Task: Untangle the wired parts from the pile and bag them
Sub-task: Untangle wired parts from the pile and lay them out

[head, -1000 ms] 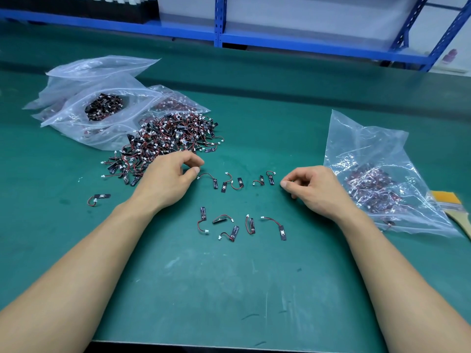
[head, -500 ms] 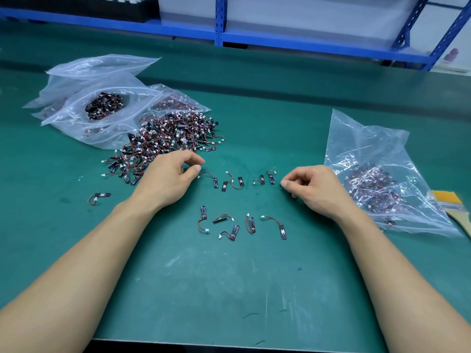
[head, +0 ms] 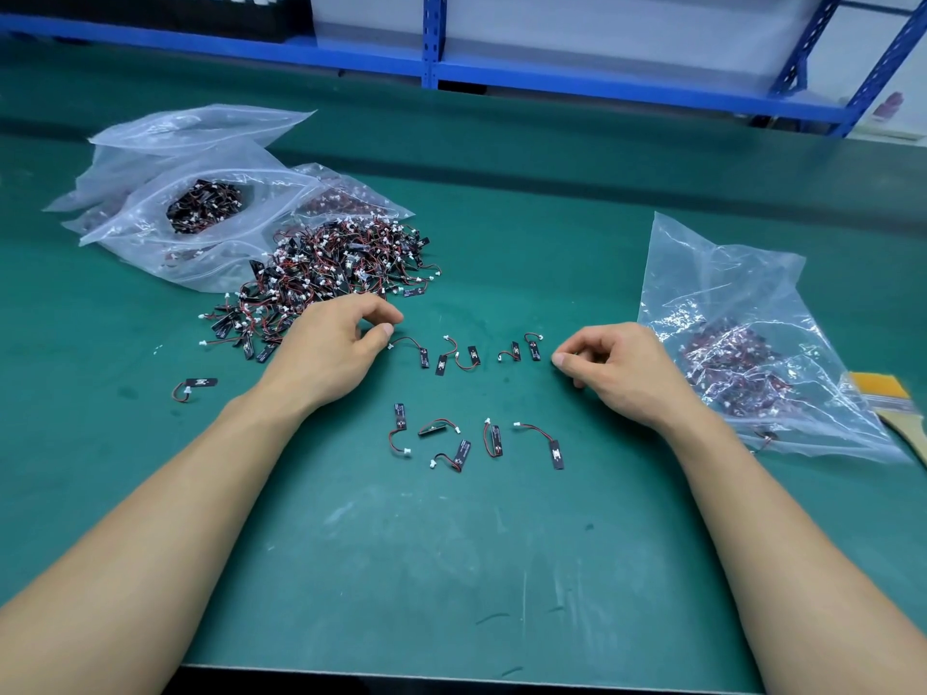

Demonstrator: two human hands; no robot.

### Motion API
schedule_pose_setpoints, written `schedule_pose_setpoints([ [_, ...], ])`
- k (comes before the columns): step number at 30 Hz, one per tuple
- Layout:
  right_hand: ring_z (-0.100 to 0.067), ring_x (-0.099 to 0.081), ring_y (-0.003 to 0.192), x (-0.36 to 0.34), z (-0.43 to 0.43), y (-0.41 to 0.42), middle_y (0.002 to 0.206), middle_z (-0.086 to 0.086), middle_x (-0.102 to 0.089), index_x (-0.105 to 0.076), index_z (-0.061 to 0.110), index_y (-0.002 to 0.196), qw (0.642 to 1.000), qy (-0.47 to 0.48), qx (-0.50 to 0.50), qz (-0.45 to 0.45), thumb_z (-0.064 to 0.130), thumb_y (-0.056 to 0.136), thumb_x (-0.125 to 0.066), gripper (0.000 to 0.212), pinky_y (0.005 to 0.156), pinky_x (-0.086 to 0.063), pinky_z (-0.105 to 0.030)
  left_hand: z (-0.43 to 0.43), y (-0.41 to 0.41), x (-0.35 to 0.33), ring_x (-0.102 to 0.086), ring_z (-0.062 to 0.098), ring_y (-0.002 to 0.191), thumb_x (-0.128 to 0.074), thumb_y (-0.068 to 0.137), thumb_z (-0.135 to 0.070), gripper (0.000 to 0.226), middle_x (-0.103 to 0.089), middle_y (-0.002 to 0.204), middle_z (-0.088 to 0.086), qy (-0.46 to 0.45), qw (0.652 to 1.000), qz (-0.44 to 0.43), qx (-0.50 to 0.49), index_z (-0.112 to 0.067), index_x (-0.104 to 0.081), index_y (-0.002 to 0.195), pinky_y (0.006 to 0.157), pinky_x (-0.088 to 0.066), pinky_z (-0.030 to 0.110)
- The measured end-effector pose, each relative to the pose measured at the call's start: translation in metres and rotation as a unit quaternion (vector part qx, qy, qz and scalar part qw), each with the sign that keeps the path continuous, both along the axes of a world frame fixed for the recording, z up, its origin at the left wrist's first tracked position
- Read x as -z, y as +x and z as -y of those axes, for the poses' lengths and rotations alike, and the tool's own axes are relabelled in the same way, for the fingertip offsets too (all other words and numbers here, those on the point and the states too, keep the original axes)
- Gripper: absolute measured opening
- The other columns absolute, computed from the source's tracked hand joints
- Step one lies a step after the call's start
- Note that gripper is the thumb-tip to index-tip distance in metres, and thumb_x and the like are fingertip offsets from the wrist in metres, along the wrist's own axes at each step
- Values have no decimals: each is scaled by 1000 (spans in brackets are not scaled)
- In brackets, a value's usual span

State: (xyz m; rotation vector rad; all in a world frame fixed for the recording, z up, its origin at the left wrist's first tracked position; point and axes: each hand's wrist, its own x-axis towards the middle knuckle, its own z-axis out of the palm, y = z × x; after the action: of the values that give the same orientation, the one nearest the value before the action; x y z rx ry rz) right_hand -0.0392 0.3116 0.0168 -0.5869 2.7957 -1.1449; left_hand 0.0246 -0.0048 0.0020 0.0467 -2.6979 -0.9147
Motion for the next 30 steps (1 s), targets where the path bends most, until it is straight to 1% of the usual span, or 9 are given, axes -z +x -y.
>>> schedule_pose_setpoints([
  [3, -1, -53, 52, 0, 0, 0, 61, 8, -68, -74, 25, 76, 1000, -2, 1, 1, 24, 89, -71, 14, 58, -42, -20, 0, -1, 1, -52, -8, 69, -61, 96, -26, 15, -53, 77, -49, -2, 1000, 0, 0, -34, -69, 105, 67, -38, 27],
  [7, -1, -53, 51, 1, 0, 0, 61, 7, -68, -74, 25, 75, 1000, -1, 2, 1, 24, 89, -71, 14, 58, -42, -21, 0, -1, 1, -52, -7, 67, -62, 95, -25, 14, -53, 75, -49, -1, 1000, -4, 1, -33, -70, 104, 64, -39, 24],
  [11, -1, -52, 51, 1, 1, -1, 60, 8, -68, -74, 26, 76, 1000, 3, 1, -1, 23, 89, -71, 14, 57, -41, -21, 0, -1, 1, -51, -6, 63, -62, 95, -24, 14, -53, 73, -47, 2, 1000, -5, 3, -31, -70, 104, 63, -38, 25],
  [14, -1, -53, 52, 1, 1, -1, 61, 8, -68, -74, 25, 76, 1000, 5, 0, -3, 24, 89, -71, 14, 58, -42, -23, -1, 0, 1, -51, -4, 62, -62, 95, -24, 14, -54, 73, -46, 1, 1000, -5, 3, -30, -70, 104, 62, -38, 23],
  [18, -4, -55, 54, 2, 0, -1, 61, 8, -69, -74, 26, 75, 1000, 6, 0, -5, 24, 89, -71, 14, 61, -45, -24, -1, 0, 0, -51, -5, 62, -62, 96, -24, 14, -53, 70, -46, 4, 1000, -1, 1, -30, -70, 104, 62, -38, 23],
  [22, -3, -55, 54, 2, 0, -2, 60, 9, -68, -74, 26, 75, 1000, 4, 0, -2, 24, 89, -71, 14, 60, -44, -23, -2, 1, -1, -51, -7, 63, -61, 96, -24, 14, -53, 71, -47, 4, 1000, 1, 0, -30, -70, 104, 61, -37, 21],
  [26, -4, -56, 55, 2, 0, -2, 61, 7, -69, -74, 26, 75, 1000, 6, 0, -2, 25, 89, -70, 14, 61, -47, -26, -2, 1, -1, -51, -7, 61, -62, 96, -23, 14, -53, 69, -47, 3, 1000, 1, 0, -29, -70, 105, 61, -37, 22],
  [30, -2, -54, 53, 2, 0, -2, 61, 8, -68, -74, 27, 75, 1000, 10, 0, -4, 25, 89, -70, 15, 60, -45, -24, -2, 1, -2, -52, -8, 62, -62, 95, -23, 14, -52, 68, -47, 1, 1000, 1, -1, -29, -71, 105, 60, -36, 22],
])
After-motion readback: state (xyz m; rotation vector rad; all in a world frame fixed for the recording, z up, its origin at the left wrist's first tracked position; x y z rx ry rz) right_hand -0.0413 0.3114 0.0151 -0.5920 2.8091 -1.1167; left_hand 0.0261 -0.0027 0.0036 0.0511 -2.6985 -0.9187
